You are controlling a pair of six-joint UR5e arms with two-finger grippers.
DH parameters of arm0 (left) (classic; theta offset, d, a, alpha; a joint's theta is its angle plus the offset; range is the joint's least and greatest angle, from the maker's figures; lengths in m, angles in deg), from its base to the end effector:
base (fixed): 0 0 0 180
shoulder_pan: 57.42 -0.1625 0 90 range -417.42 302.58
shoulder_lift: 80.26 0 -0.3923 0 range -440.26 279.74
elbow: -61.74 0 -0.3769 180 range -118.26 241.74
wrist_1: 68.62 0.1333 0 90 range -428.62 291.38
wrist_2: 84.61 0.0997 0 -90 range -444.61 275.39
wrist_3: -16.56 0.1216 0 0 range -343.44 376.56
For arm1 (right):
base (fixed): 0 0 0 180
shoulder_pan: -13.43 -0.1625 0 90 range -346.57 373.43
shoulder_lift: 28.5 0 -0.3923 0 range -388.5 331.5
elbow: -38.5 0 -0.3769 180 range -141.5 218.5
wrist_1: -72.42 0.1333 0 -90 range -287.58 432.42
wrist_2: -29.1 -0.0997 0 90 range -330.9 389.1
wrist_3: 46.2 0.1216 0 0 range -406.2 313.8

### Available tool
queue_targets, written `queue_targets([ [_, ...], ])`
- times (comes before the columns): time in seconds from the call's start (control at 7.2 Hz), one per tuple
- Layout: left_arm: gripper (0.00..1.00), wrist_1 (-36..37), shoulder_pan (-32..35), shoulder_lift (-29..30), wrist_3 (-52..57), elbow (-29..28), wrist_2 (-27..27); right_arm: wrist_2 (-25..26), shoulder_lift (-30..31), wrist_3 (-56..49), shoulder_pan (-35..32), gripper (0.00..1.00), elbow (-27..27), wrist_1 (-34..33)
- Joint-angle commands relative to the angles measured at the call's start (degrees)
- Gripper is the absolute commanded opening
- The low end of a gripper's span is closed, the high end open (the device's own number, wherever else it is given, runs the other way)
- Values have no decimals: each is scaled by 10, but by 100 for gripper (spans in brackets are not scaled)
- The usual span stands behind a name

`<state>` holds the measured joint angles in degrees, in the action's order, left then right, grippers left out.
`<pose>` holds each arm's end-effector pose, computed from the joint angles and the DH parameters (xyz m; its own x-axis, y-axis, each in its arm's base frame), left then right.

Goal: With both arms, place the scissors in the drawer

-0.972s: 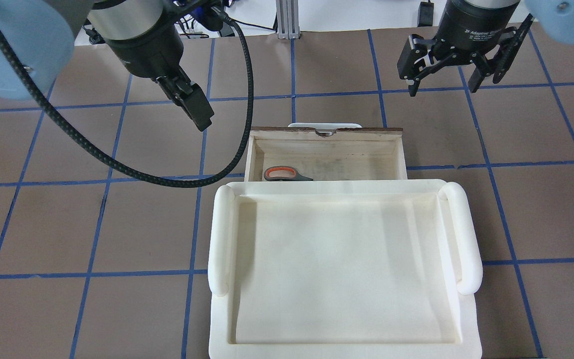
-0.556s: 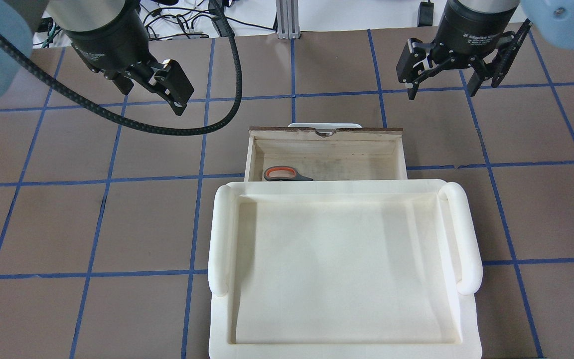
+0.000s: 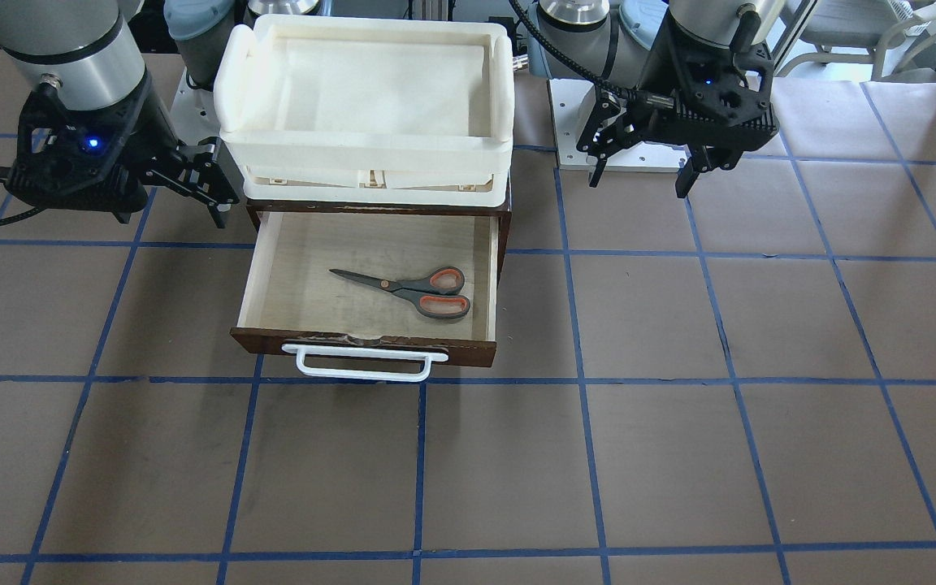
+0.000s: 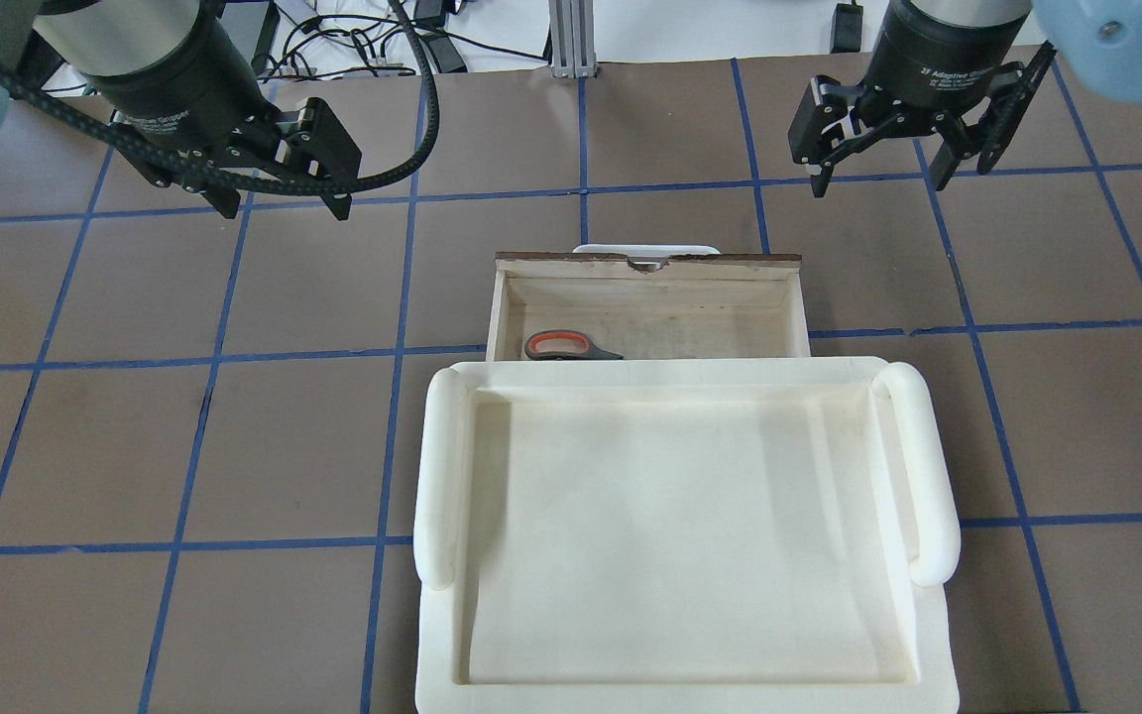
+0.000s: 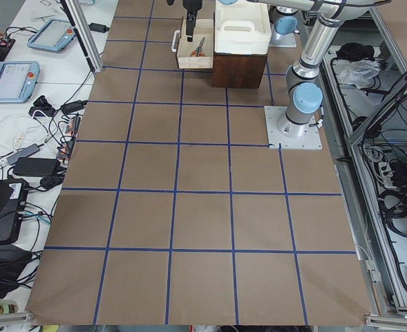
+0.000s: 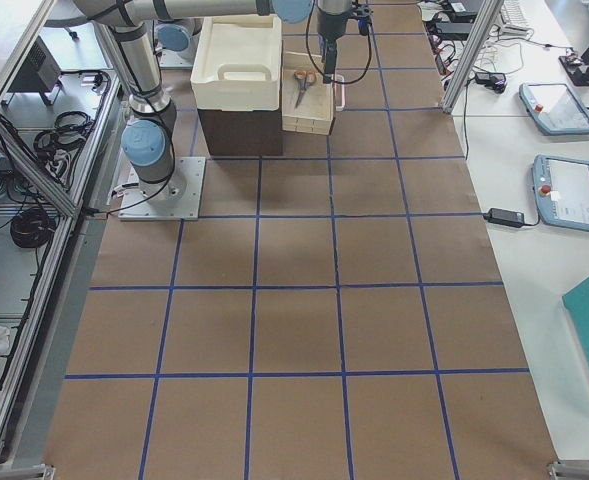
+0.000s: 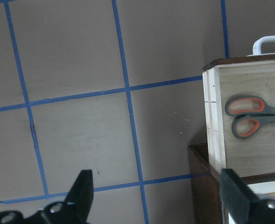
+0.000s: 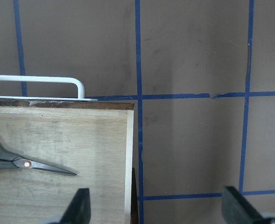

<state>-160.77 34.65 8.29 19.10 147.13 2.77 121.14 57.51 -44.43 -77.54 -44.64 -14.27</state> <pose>-0.1558 -0.4673 0.4801 -0.9956 0.0833 0.0425 0.0802 0.9943 -0.0701 0.1375 -0.5002 0.4504 -0.9993 0.0137 0.0358 0.0139 0.9999 0.0066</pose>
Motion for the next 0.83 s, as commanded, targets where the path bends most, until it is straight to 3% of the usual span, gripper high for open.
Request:
queue_targets([
  [0.0,96,2,-4,-9,9,14,-4,0,2,2,0,100,0,-5],
  [0.28,100,48,-22,-8,8,35,-5,-7,-3,-5,1,100,-1,-5],
  [0.69,100,53,-25,-14,4,45,-4,-1,1,-3,1,100,-1,-5],
])
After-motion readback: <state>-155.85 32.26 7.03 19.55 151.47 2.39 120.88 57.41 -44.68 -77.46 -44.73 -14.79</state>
